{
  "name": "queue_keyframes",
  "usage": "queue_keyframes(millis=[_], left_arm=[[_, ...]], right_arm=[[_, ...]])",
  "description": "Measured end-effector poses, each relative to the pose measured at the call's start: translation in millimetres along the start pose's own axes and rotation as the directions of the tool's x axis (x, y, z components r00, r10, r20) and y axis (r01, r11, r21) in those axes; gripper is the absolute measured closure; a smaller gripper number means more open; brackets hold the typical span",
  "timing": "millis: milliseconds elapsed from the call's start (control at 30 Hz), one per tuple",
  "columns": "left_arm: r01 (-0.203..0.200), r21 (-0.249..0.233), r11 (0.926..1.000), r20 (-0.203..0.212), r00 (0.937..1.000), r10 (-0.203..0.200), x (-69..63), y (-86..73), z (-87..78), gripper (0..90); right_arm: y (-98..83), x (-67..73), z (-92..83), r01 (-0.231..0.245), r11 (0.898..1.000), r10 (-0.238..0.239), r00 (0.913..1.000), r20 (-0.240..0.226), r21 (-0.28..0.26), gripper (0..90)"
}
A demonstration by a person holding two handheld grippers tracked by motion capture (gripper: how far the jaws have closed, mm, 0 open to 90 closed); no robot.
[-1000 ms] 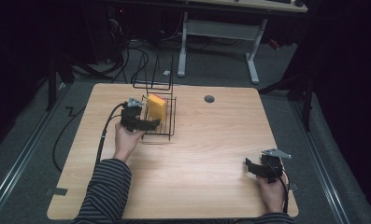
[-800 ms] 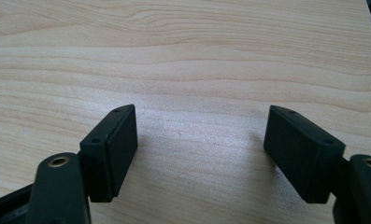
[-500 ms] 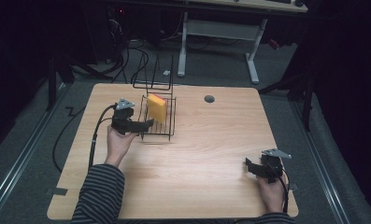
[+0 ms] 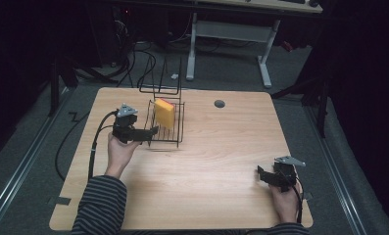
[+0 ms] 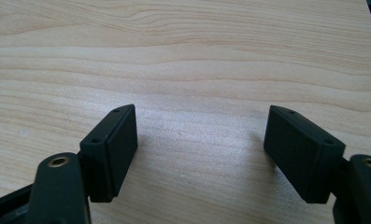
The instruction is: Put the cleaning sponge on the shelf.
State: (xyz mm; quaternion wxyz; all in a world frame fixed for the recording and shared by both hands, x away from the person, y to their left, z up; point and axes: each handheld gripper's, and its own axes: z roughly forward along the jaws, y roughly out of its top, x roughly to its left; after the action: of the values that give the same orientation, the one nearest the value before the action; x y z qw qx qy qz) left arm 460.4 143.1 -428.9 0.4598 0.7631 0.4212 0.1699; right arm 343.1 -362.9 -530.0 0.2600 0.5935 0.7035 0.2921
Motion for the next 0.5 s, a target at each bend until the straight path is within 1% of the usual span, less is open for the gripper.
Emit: queue_keyframes(millis=[133,200,267,367,433,500], left_arm=[[0.006,-0.013,0.9999,-0.001,1.0000,-0.006,1.1,-2.0,-6.2,4.5],[0.016,-0.023,0.9996,0.000,0.9999,-0.016,2.1,-3.2,-12.0,4.7],[0.017,-0.028,0.9995,-0.002,0.9999,-0.017,2.3,-3.7,-13.6,4.9],[0.017,-0.031,0.9994,-0.006,0.9998,-0.017,2.6,-4.8,-17.8,5.2],[0.006,-0.034,0.9994,-0.018,0.9998,-0.006,1.3,-5.9,-20.8,5.2],[0.005,-0.034,0.9994,-0.020,0.9998,-0.005,1.1,-7.5,-25.0,5.5]], right_arm=[[0.0,0.1,0.0,-0.002,1.000,0.002,1.0000,0.000,0.000,26.2],[0.0,0.0,0.0,0.000,1.000,0.000,1.0000,0.000,0.000,26.2],[0.0,0.0,0.0,0.000,1.000,0.000,1.0000,0.000,0.000,26.2],[0.0,0.0,0.0,0.000,1.000,0.000,1.0000,0.000,0.000,26.2],[0.0,0.0,0.0,0.000,1.000,0.000,1.0000,0.000,0.000,26.2],[0.0,0.0,0.0,0.000,1.000,0.000,1.0000,0.000,0.000,26.2]])
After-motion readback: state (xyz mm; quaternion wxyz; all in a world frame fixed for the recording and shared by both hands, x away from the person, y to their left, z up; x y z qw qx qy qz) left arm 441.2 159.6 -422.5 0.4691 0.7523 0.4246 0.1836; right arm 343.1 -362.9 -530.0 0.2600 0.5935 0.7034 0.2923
